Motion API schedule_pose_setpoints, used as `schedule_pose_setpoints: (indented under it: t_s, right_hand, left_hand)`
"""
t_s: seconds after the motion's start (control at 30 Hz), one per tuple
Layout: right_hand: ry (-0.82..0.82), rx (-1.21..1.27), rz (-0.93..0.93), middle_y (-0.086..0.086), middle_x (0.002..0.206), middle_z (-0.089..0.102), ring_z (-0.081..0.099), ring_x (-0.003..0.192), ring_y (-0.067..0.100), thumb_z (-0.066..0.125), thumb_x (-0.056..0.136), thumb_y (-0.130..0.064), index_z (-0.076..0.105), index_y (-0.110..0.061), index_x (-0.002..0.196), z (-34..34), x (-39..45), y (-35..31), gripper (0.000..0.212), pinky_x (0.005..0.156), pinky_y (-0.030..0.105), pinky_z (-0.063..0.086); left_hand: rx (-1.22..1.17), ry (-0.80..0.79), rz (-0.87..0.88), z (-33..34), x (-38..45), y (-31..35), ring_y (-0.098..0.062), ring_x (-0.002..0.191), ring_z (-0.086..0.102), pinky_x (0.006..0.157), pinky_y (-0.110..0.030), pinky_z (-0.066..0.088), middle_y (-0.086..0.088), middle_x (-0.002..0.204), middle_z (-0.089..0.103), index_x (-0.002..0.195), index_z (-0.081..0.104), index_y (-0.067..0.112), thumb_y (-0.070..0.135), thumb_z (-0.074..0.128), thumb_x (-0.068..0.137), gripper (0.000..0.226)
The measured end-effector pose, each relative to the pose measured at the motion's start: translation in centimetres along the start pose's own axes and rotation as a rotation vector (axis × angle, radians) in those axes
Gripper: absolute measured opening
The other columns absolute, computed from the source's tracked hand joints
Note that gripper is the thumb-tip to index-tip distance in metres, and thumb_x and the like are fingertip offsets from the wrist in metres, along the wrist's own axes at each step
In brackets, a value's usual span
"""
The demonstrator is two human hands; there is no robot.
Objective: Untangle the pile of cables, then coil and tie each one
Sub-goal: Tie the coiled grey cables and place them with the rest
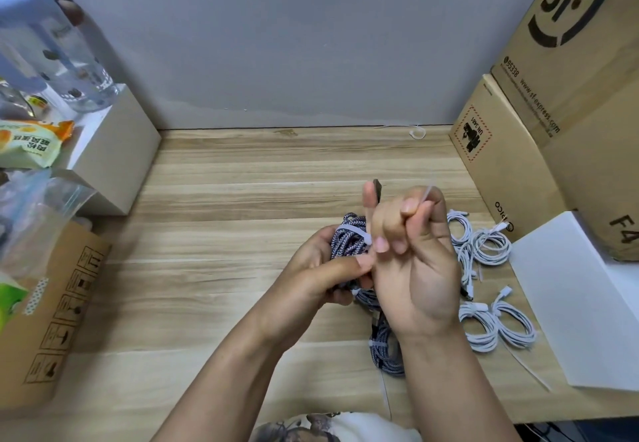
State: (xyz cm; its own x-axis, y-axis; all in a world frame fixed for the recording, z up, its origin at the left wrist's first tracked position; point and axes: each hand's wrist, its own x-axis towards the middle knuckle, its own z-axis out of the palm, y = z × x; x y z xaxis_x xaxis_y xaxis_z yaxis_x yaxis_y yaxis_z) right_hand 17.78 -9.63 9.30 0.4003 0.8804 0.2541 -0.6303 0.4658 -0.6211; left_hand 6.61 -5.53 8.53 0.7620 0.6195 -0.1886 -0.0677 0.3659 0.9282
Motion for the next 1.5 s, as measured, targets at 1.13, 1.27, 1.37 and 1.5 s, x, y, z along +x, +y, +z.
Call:
schedule_pose_setpoints:
  t_s: [1.13, 1.27, 1.37, 1.5]
  right_hand:
    - [-0.282, 0.078, 0.163, -0.001, 0.053, 0.031, 0.036, 0.048, 0.013, 0.059, 0.089, -0.019, 0.057, -0.011, 0.078, -0.3, 1.9, -1.6, 0.013, 0.095, 0.036, 0.045]
    - [-0.273, 0.024, 0.103, -0.005, 0.051, 0.036, 0.045, 0.049, 0.007, 0.061, 0.087, -0.023, 0.059, -0.015, 0.078, -0.4, 2.4, -1.3, 0.012, 0.094, 0.035, 0.045]
    - [-0.234, -0.055, 0.016, -0.008, 0.053, 0.042, 0.046, 0.050, 0.008, 0.059, 0.087, -0.024, 0.061, -0.018, 0.079, -0.4, 2.6, -1.3, 0.011, 0.095, 0.033, 0.043]
    - [-0.091, -0.011, -0.068, -0.006, 0.054, 0.048, 0.048, 0.048, 0.011, 0.062, 0.082, -0.022, 0.062, -0.016, 0.076, 0.0, 2.7, -1.3, 0.009, 0.087, 0.029, 0.047]
  left_hand:
    - [-0.658, -0.136, -0.191, 2.5, 1.3, -0.6, -0.007, 0.047, 0.051, 0.052, -0.023, 0.042, 0.006, 0.047, 0.046, 0.061, 0.065, 0.017, 0.040, 0.084, 0.055, 0.030]
    - [-0.773, -0.093, -0.113, 2.8, 1.9, -0.6, -0.003, 0.044, 0.047, 0.050, -0.020, 0.039, 0.005, 0.044, 0.044, 0.056, 0.062, 0.017, 0.032, 0.084, 0.053, 0.027]
    - [-0.833, -0.080, -0.080, 2.6, 2.0, -0.3, -0.004, 0.042, 0.049, 0.052, -0.020, 0.041, 0.006, 0.042, 0.047, 0.058, 0.063, 0.015, 0.026, 0.084, 0.054, 0.024]
    - [-0.876, -0.066, -0.030, 2.8, 2.1, 0.3, -0.004, 0.044, 0.051, 0.052, -0.022, 0.043, 0.006, 0.042, 0.049, 0.063, 0.063, 0.013, 0.021, 0.084, 0.054, 0.025]
